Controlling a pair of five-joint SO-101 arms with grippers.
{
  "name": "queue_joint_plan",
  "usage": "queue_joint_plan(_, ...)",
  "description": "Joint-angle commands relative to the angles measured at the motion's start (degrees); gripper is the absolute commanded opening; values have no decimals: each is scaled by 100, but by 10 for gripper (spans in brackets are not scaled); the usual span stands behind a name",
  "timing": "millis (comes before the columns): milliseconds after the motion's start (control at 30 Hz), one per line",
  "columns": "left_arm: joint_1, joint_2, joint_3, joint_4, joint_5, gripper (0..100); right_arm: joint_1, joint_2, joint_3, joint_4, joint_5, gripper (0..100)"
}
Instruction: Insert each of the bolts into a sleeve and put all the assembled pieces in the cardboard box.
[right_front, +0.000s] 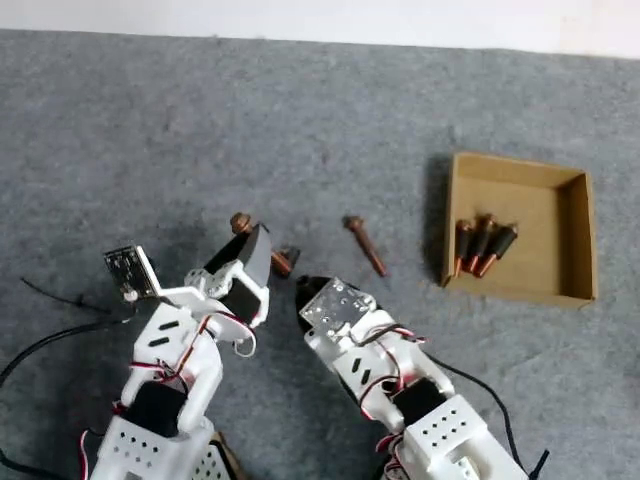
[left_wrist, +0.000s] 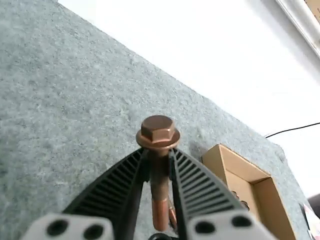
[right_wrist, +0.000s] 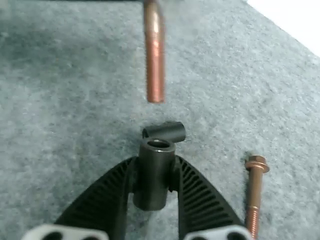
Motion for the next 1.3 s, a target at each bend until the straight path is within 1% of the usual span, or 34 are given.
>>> queue_joint_plan(0, 286, -189, -48, -114, -26, 4, -75, -198, 101, -171, 62, 5)
queue_joint_plan(133, 567, -189, -40, -35, -26, 4, -66, -884, 400, -136, 70, 5)
queue_joint_plan(200, 585, -189, -48, 18, -26, 4, -75, -1393, 664, -119, 281, 5)
queue_joint_plan(367, 593, -189, -75, 185, -26, 4, -75, -2352, 901, 796, 343, 5)
queue_joint_plan(467, 760, -189, -92, 264, -26, 4, -57, -2703, 901, 1138, 343, 5)
queue_joint_plan(567, 840, -189, -145, 413, -35, 4, -48, -2826, 901, 1323, 343, 5)
queue_joint_plan(667, 971, -189, -286, 756, -53, 4, -40, -2826, 901, 1323, 343, 5)
queue_joint_plan(833, 1490, -189, -558, 1503, -695, 4, 57, -2844, 901, 1332, 343, 5)
queue_joint_plan(900, 1648, -189, -549, 1591, -835, 4, 127, -2870, 901, 1314, 343, 5)
queue_joint_plan(1033, 1648, -189, -541, 1582, -905, 10, 136, -2870, 901, 1314, 343, 5)
queue_joint_plan(1100, 1640, -189, -532, 1600, -897, 62, 136, -2870, 901, 1314, 343, 5)
queue_joint_plan(1200, 1640, -189, -356, 1582, -879, 217, 136, -2870, 901, 1314, 343, 5)
queue_joint_plan(1267, 1613, -189, -295, 1582, -686, 317, 145, -2870, 901, 1323, 343, 5)
